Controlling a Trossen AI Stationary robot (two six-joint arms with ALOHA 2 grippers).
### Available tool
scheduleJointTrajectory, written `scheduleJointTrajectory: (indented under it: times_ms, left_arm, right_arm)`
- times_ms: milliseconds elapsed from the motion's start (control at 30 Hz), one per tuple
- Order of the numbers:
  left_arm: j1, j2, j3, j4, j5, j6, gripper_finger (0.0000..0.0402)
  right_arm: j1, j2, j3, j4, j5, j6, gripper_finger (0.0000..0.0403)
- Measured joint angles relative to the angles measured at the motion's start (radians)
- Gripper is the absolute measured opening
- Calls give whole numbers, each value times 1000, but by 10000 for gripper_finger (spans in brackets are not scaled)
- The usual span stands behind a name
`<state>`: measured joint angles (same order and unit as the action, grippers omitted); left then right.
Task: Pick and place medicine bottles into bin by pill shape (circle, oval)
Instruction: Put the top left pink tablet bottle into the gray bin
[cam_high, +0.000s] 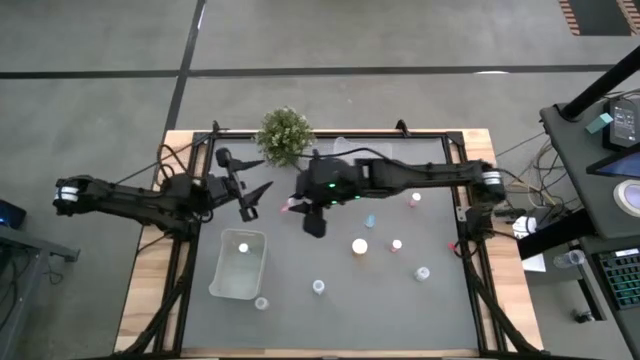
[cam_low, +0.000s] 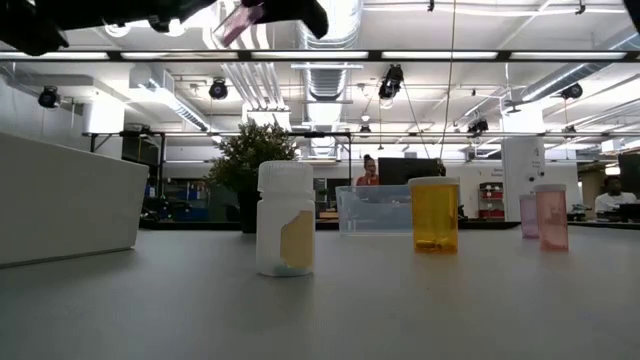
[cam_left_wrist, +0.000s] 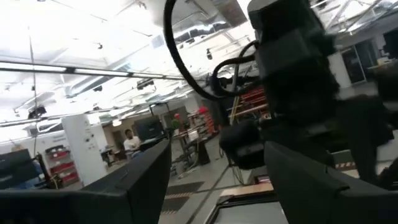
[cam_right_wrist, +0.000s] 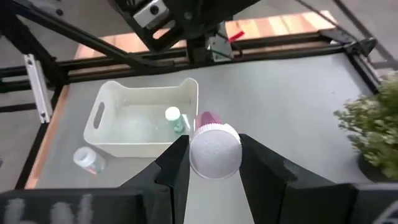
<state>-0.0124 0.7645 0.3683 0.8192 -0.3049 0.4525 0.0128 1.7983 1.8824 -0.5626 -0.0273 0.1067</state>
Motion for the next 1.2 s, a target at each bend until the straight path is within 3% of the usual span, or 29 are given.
scheduleJointTrajectory:
  times_ms: [300,600,1067,1200]
  left_arm:
    - [0,-101,-38,-2,0,-1,242]
    - [-2,-126,-41,-19,0,-3,242]
    - [-2,-132,-41,-85,1,-3,242]
    - [-2,-137,12,-280,1,-67,242]
  right_arm:
    - [1,236,281,-119,-61,-25,114]
    - [3,421,468,-144,-144,-44,114]
    - [24,509,473,-136,-151,-154,114]
    - [39,496,473,-144,-114,-212,114]
